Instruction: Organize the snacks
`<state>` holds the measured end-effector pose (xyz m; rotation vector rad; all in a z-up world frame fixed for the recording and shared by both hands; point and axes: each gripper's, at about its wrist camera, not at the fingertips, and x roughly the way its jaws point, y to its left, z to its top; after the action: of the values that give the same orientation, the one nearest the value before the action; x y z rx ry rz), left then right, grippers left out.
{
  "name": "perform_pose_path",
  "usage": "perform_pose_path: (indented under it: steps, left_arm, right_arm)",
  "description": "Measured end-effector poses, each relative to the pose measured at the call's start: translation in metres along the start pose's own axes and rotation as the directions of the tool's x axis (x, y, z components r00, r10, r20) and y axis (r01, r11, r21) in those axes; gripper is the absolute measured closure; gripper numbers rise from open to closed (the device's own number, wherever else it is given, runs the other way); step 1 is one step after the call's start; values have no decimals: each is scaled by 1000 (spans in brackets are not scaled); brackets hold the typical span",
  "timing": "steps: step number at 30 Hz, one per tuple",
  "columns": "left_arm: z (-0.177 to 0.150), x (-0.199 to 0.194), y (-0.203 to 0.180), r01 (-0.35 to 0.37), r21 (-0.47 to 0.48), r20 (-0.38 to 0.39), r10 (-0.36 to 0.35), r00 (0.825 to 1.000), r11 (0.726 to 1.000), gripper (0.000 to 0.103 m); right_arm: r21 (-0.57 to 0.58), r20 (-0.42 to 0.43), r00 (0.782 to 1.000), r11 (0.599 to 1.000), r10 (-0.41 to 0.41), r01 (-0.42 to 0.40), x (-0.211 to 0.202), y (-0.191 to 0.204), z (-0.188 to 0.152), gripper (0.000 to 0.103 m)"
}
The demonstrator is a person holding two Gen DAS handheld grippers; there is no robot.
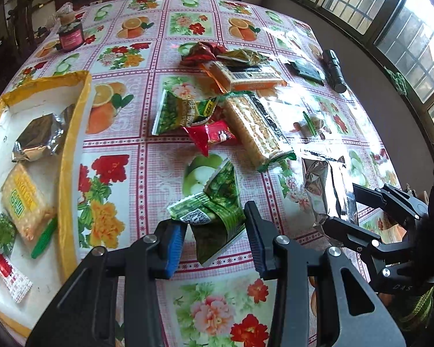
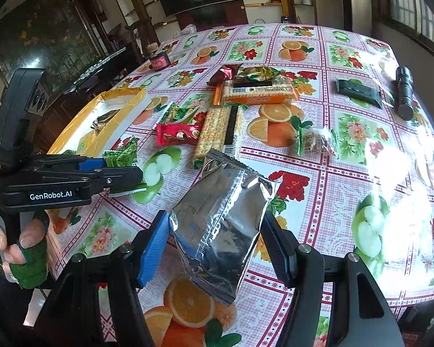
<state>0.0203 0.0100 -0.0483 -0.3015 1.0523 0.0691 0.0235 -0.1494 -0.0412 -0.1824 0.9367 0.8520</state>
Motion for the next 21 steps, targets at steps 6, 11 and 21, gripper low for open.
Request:
perform_pose_path:
  steps: [6, 11, 21]
  left_arm:
    - [-7, -35, 10, -1, -29, 58, 3, 998, 1000, 62]
    - [-14, -64, 22, -6, -52, 108, 12, 994, 999, 62]
    - [-21, -95, 50, -18, -100, 161, 34, 986, 995, 62]
  right_arm:
    - [-26, 34, 999, 999, 31, -30, -8, 16, 9, 39]
    - [-53, 48, 997, 997, 61, -59, -9, 32, 16, 39]
    - [-93, 55, 994, 992, 94, -89, -5, 59, 27, 39]
